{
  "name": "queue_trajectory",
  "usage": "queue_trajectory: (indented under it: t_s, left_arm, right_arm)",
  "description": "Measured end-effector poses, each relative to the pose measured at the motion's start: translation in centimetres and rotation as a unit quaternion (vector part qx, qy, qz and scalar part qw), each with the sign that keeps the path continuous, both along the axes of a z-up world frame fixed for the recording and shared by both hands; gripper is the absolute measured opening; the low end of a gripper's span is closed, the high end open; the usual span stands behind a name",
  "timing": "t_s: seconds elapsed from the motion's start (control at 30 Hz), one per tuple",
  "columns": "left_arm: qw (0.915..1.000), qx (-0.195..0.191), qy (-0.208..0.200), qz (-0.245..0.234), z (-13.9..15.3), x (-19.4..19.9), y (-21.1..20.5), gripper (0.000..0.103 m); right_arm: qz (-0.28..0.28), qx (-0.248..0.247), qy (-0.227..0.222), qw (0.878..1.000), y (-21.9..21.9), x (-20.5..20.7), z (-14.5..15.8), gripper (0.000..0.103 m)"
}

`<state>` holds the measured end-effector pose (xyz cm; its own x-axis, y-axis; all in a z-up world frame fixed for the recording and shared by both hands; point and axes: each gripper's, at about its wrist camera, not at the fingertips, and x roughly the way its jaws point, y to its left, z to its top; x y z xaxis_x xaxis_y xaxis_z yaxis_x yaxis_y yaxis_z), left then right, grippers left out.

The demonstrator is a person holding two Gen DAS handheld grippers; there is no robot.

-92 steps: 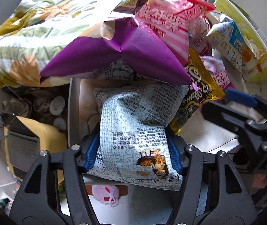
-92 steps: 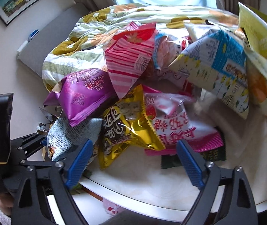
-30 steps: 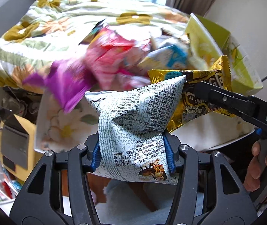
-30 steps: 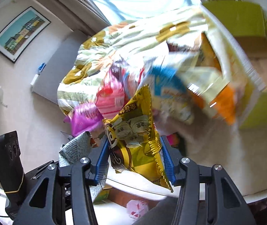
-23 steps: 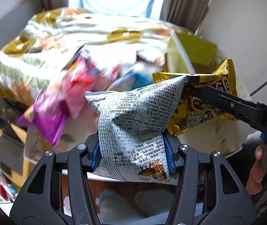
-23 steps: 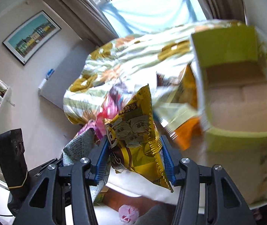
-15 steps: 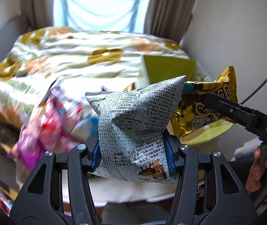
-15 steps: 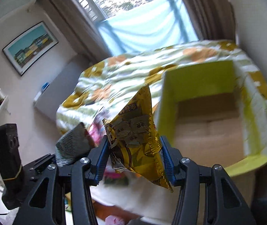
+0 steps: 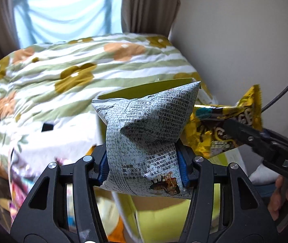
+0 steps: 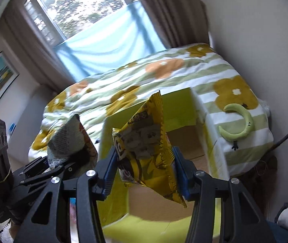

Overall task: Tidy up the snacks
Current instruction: 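Carry both bags over the yellow-green box with both tools, then open the left tool to drop the grey bag while the right tool drops the gold bag into the box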

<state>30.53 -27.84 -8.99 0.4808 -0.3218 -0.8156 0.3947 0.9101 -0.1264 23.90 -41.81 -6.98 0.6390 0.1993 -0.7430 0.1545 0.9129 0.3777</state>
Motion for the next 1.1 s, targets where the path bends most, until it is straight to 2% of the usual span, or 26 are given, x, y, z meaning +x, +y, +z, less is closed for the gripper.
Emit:
queue_trajectory:
  t_s: [0.1, 0.17, 0.2, 0.27, 0.3, 0.47, 0.67, 0.77, 0.83, 1.03, 1.07, 1.1]
  left_arm:
    - [0.9996, 0.011, 0.022, -0.016, -1.6, 2.9, -1.8, 0.049]
    - [0.9990, 0.026, 0.030, -0.020, -2.6, 4.3, -2.7, 0.057]
    - [0.9986, 0.038, 0.030, -0.021, -3.1, 4.8, -3.0, 0.063]
    - [0.9982, 0.048, 0.028, -0.022, -3.9, 5.6, -3.1, 0.099]
    - [0.9986, 0.044, 0.024, -0.020, -4.0, 5.9, -3.0, 0.102]
    - [0.9984, 0.042, 0.034, -0.019, -4.9, 6.9, -2.0, 0.102]
    - [0.9985, 0.042, 0.037, -0.002, -4.3, 5.7, 0.2, 0.102]
    - [0.9985, 0.029, 0.044, 0.012, -4.1, 4.7, 1.7, 0.102]
    - [0.9984, 0.019, 0.050, 0.019, -4.0, 4.1, 2.6, 0.102]
    - [0.9979, 0.023, 0.046, 0.041, -3.9, 3.2, 4.2, 0.102]
    - [0.9978, 0.023, 0.045, 0.044, -3.8, 3.1, 4.4, 0.102]
    - [0.9976, 0.023, 0.045, 0.048, -3.8, 3.0, 4.6, 0.102]
  right_arm:
    - [-0.022, 0.006, 0.009, 1.000, -1.6, 1.8, -0.4, 0.048]
    - [-0.034, 0.003, 0.018, 0.999, -2.1, 2.7, -0.8, 0.048]
    - [-0.039, 0.000, 0.025, 0.999, -2.4, 3.2, -1.2, 0.048]
    - [-0.044, -0.003, 0.034, 0.998, -2.7, 3.8, -1.5, 0.048]
    - [-0.047, -0.004, 0.039, 0.998, -2.9, 4.1, -1.8, 0.048]
    - [-0.048, 0.001, 0.061, 0.997, -3.2, 4.7, -3.2, 0.048]
    - [-0.028, -0.002, 0.066, 0.997, -2.5, 4.8, -3.1, 0.048]
    - [-0.020, -0.001, 0.065, 0.998, -2.4, 5.2, -2.9, 0.048]
    - [-0.017, -0.001, 0.067, 0.998, -2.4, 5.9, -2.9, 0.048]
    - [0.003, 0.018, 0.078, 0.997, -2.1, 8.8, -3.8, 0.050]
    - [0.004, 0.018, 0.079, 0.997, -2.1, 9.2, -4.0, 0.052]
    - [-0.003, 0.012, 0.080, 0.997, -2.1, 9.5, -4.2, 0.061]
